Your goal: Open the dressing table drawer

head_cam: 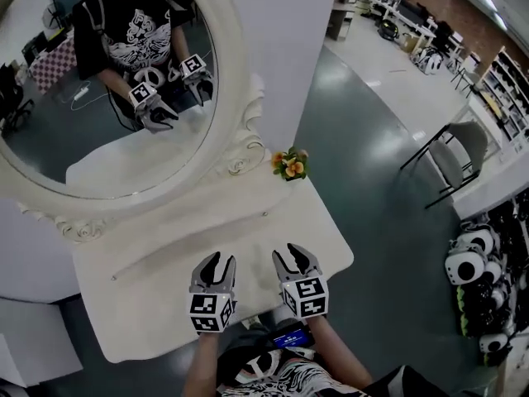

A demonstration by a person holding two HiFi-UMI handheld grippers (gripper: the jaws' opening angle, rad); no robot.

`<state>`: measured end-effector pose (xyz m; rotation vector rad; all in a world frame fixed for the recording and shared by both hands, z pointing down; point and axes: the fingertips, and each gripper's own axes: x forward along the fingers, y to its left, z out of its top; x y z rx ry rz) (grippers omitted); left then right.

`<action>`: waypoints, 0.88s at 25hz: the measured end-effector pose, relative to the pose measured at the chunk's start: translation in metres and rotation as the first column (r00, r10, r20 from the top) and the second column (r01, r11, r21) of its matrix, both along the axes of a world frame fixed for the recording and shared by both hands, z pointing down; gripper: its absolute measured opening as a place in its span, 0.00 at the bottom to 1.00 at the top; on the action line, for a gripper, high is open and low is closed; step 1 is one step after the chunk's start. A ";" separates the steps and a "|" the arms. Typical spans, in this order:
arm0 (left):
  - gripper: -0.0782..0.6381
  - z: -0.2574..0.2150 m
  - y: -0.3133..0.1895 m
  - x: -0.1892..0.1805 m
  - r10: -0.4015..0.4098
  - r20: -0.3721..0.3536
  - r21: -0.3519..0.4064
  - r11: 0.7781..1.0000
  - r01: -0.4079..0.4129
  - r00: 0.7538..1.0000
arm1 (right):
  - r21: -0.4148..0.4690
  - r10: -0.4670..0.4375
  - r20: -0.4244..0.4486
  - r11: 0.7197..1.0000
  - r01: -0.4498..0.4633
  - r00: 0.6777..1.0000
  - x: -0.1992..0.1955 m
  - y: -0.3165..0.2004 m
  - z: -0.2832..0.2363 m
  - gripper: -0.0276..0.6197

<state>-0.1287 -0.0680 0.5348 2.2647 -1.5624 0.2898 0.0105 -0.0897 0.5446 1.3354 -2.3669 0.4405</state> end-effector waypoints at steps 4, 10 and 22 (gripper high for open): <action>0.30 0.012 -0.023 0.006 0.037 0.002 -0.020 0.999 -0.037 0.999 | -0.016 0.014 -0.021 1.000 -0.014 1.000 0.002 -0.022 0.007 0.28; 0.30 0.021 -0.049 0.017 0.053 0.002 -0.031 0.998 -0.053 0.999 | -0.029 0.019 -0.034 0.999 -0.020 0.999 0.005 -0.048 0.016 0.28; 0.30 0.045 -0.071 0.017 0.002 0.010 -0.062 0.998 -0.001 1.000 | -0.061 -0.043 -0.045 0.997 0.041 0.998 -0.006 -0.077 0.044 0.28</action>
